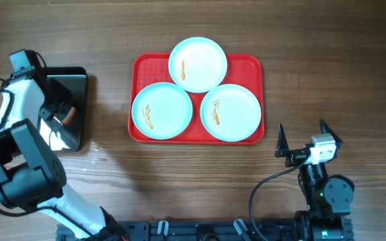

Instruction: Clean dirty plates on tray and stack at the side

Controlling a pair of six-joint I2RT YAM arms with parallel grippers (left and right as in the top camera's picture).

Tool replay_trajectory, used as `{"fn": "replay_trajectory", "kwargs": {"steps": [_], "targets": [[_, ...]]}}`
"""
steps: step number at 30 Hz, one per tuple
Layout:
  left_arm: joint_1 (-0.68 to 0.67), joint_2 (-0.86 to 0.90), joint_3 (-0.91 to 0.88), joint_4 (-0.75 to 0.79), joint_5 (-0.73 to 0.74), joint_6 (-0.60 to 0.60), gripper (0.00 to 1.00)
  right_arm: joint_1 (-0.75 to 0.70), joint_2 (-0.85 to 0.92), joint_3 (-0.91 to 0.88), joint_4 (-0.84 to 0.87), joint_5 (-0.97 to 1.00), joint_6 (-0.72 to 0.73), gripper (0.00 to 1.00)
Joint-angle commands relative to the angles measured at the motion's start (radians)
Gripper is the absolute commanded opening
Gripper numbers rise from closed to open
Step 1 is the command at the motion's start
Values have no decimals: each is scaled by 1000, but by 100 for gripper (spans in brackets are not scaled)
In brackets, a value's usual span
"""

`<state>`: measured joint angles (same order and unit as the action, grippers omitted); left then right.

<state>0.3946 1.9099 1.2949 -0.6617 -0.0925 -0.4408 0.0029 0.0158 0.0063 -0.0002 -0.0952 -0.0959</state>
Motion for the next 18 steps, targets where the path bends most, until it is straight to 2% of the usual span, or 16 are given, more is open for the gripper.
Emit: {"fn": "replay_trajectory", "kwargs": {"steps": [1, 18], "targets": [[11, 17, -7, 2, -3, -65, 57, -5, -5, -1, 3, 13, -8, 100], [26, 69, -6, 3, -11, -66, 55, -5, -5, -1, 3, 13, -8, 100]]}}
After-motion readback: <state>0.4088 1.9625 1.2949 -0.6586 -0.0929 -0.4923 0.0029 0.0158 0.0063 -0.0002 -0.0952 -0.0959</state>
